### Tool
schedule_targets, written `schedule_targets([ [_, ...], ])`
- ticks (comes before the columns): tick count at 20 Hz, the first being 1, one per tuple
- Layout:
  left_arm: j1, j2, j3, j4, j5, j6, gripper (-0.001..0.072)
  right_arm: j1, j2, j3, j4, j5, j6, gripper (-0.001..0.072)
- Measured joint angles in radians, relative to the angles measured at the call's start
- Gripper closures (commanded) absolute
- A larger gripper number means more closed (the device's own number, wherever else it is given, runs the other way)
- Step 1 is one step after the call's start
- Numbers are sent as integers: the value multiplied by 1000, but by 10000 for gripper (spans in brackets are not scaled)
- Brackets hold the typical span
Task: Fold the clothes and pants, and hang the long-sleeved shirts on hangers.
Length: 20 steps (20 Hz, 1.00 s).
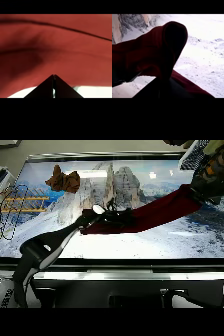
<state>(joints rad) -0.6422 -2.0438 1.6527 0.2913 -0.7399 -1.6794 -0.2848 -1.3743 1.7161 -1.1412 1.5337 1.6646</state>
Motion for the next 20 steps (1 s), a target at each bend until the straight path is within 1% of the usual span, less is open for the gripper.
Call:
schedule_targets([
  [3, -68, -48, -1, -127, 79, 0, 694, 0, 30, 1, -1, 6, 13, 688],
  [6, -110, -77, 6, -208, 132, -2, 694, 0, 42, 1, -2, 10, 16, 688],
  [8, -121, -89, 26, -237, 135, 9, 694, 0, 45, 1, -3, 6, 16, 688],
  [11, -92, -84, 45, -239, 73, 48, 695, 1, 43, 1, 4, -6, 19, 688],
  [13, -43, -54, 51, -187, -8, 56, 695, 8, 36, 1, 24, -14, 19, 688],
  [16, 65, 43, 55, -38, -161, 53, 695, 63, 24, 1, 47, -39, 32, 688],
  [20, 249, 256, 56, 253, -393, 37, 693, 206, 11, 1, 50, -98, 92, 688],
])
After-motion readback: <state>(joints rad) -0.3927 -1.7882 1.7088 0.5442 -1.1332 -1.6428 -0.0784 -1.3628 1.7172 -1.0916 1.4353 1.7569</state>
